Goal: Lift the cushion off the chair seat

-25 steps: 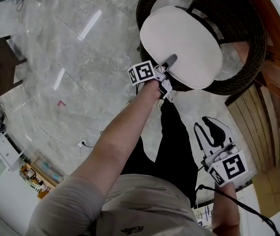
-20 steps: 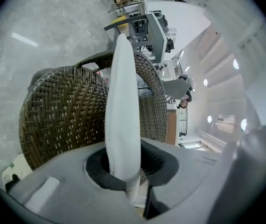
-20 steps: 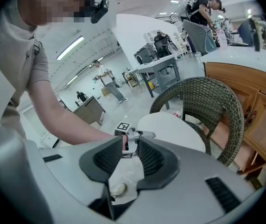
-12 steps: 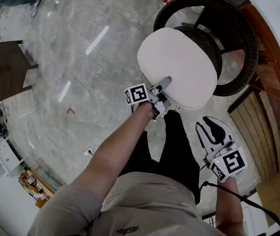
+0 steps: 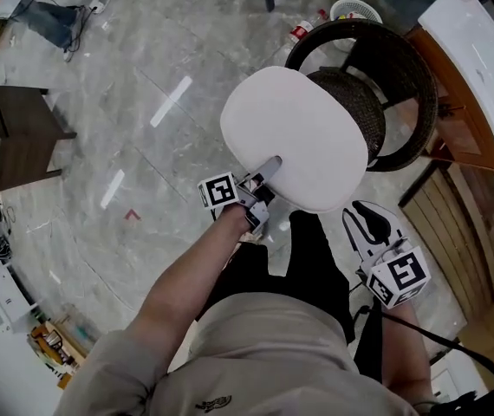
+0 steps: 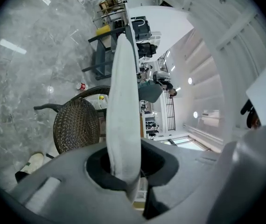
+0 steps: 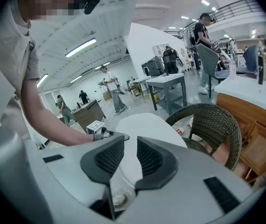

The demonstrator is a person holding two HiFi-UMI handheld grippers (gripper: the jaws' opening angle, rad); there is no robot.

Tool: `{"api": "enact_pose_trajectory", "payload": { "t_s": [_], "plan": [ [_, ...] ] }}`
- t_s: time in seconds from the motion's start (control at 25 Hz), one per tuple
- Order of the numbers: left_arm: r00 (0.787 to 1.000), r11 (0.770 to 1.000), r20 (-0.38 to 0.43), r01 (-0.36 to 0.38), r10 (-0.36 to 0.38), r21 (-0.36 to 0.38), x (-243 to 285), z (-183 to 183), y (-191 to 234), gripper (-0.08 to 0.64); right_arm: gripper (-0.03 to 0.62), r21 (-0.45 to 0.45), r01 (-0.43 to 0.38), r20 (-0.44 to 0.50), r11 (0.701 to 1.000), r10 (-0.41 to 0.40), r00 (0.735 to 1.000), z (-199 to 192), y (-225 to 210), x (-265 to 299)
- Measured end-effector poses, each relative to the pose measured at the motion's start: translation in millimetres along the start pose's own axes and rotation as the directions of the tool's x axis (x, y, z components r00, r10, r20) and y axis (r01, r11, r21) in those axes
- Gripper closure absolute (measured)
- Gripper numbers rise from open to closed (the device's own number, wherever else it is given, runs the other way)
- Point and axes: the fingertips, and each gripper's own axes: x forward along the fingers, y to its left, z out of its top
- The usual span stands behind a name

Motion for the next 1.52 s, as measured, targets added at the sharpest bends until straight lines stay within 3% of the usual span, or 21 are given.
{"api": "enact_pose_trajectory", "payload": {
  "t_s": [0.32,0.68,1.0,1.52],
  "plan": [
    [0.997,0.997,0.061,0.053,-0.050,-0.053,-103.2,-6.3,-62.2,0.506,0.526,-0.009,0.061,0.054,0.998,-0.060,0.997,18.8,64.8,-21.7],
    [0.997,0.998,0.058,0.056,-0.056,0.015,-200.1,-6.0,-104.7,0.506,0.549,-0.039,0.168,0.120,0.985,-0.162,0.979,28.1,126.4,-50.5],
    [0.993,0.996,0.081,0.092,-0.090,-0.016,-268.2,-15.1,-122.5,0.506,0.558,-0.034,0.252,0.146,0.967,-0.245,0.959,19.9,171.5,-72.5],
    [0.992,0.995,0.077,0.103,-0.102,-0.014,-332.3,-29.6,-124.1,0.506,0.565,-0.060,0.294,0.136,0.954,-0.284,0.949,8.5,227.8,-82.1]
  ]
}}
